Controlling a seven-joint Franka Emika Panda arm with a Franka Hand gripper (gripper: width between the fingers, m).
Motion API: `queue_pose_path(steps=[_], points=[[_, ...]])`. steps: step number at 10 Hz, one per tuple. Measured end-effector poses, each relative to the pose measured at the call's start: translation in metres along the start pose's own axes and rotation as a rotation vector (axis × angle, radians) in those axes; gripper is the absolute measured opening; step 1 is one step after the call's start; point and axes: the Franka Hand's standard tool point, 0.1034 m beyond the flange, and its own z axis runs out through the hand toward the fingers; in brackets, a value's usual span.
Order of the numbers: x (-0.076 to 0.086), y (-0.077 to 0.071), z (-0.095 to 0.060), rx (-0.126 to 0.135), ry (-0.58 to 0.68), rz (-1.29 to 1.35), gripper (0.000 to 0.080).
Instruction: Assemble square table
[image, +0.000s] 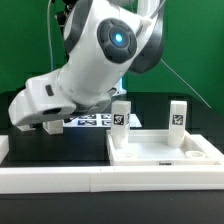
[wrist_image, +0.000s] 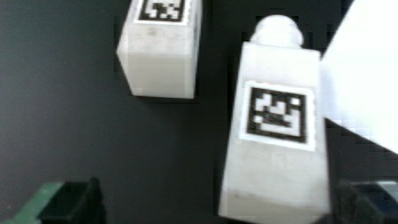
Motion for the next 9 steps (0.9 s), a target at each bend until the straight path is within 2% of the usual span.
queue_pose_path(steps=[1,3,9], points=[[-0.0043,-0.001,0.0054,0.017,-0.06,0.009,0.0649],[0.0002,-0.0032,0.0054,0.009,-0.063,0.015,0.0649],[0.001,-0.0054,0.0094,0.016,-0.075,0.047,0.0649]])
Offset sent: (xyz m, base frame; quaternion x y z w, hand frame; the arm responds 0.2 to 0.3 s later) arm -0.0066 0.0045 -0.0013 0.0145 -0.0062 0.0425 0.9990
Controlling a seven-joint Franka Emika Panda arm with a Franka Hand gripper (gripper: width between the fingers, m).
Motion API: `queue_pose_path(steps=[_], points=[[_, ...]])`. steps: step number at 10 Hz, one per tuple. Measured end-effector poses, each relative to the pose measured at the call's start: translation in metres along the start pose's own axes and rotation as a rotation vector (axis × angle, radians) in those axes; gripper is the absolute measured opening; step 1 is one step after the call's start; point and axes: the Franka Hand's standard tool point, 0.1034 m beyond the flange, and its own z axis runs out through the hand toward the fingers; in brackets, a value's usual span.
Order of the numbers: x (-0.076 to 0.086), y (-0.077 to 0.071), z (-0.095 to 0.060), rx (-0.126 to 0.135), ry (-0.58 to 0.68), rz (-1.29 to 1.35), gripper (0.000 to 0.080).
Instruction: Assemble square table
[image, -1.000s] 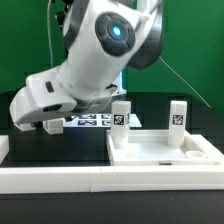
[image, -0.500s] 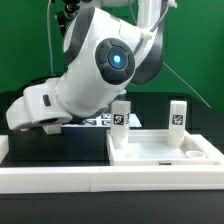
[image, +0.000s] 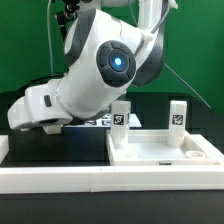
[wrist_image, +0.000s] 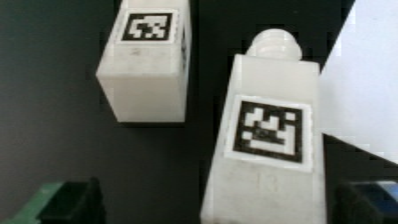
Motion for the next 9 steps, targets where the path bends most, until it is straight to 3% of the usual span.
queue_pose_path(steps=[2,4,5,6,7,9], points=[[-0.0014,-0.003,0.0026,0.027,-0.021,0.034,0.0649],[-0.0014,-0.0023,0.0034,0.03,-0.019,0.036,0.0602],[-0.0013,-0.0021,0.0034,0.03,-0.019,0.036,0.0423],[-0.0006,-0.0021,0.003,0.026,-0.017,0.034,0.0423],[-0.0006,-0.0024,0.0029,0.026,-0.017,0.034,0.0323],[-0.0006,-0.0023,0.0029,0.026,-0.017,0.034,0.0323]])
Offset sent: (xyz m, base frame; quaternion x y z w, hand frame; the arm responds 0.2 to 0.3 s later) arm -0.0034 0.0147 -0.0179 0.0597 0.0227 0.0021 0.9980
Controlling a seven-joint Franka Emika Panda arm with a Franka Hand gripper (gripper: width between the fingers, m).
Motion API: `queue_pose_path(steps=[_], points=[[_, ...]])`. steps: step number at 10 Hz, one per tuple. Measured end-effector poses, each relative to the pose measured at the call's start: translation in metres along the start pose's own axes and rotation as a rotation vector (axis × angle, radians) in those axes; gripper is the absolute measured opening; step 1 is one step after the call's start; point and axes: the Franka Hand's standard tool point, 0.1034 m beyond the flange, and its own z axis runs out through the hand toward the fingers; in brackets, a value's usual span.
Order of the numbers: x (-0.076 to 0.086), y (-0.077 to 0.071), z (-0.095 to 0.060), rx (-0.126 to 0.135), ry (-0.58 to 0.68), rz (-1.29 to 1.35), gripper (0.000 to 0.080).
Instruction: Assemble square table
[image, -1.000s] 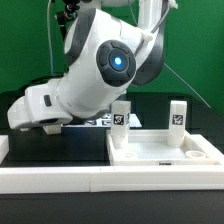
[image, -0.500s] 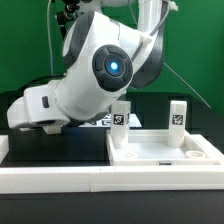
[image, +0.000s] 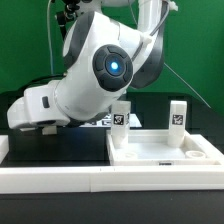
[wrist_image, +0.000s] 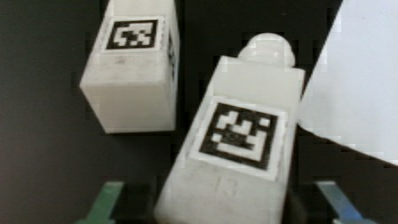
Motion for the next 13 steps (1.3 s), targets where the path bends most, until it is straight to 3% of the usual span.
queue_pose_path(steps=[2,3,4,6,8,10,12,13], points=[[0.0,0.0,-0.001,-0.004,0.001,-0.002,0.0323],[-0.001,0.001,-0.006,-0.019,0.005,-0.013,0.0323],[-0.005,0.001,-0.019,-0.028,0.02,-0.021,0.0323],[-0.019,0.001,-0.048,-0.023,0.051,-0.028,0.0323],[-0.033,0.014,-0.076,-0.02,0.091,-0.04,0.0323],[-0.029,0.014,-0.07,-0.024,0.119,-0.04,0.0323],[-0.022,0.02,-0.079,-0.047,0.248,-0.044,0.0323],[-0.027,0.02,-0.089,-0.039,0.286,-0.04,0.0323]])
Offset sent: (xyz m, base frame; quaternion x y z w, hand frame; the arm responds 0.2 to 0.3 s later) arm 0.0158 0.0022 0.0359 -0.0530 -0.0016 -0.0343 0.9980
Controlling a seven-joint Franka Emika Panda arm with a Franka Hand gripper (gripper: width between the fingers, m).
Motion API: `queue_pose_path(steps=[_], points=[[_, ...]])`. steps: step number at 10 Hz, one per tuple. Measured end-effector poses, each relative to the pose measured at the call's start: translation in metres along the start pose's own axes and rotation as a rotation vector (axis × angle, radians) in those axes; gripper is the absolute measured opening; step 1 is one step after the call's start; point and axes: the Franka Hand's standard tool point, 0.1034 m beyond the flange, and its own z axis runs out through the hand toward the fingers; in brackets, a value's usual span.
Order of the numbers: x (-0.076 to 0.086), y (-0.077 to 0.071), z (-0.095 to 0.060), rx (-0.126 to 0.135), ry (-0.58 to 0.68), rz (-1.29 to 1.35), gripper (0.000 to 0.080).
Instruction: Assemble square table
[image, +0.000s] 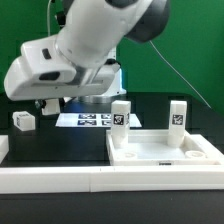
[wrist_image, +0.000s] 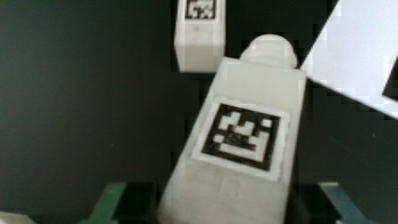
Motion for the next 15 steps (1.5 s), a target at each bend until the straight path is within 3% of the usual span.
queue_pose_path(steps=[2,4,5,7,8,10,11,12,13,14,15], points=[[0.001,0.007,-0.027,-0.012,0.083,0.009,0.0324],[0.002,0.016,-0.041,-0.062,0.236,-0.025,0.0324],[0.0,0.015,-0.037,-0.053,0.266,-0.017,0.0324],[0.004,0.022,-0.039,-0.07,0.41,-0.025,0.0324],[0.003,0.021,-0.039,-0.067,0.438,-0.02,0.0324],[0.01,0.02,-0.062,-0.04,0.547,0.018,0.0324],[0.014,0.02,-0.073,-0.042,0.58,0.028,0.0324],[0.019,0.023,-0.088,-0.054,0.644,0.04,0.0324],[0.021,0.029,-0.094,-0.09,0.711,0.03,0.0324],[0.018,0.032,-0.088,-0.1,0.743,0.038,0.0324],[0.019,0.029,-0.086,-0.088,0.73,0.038,0.0324]])
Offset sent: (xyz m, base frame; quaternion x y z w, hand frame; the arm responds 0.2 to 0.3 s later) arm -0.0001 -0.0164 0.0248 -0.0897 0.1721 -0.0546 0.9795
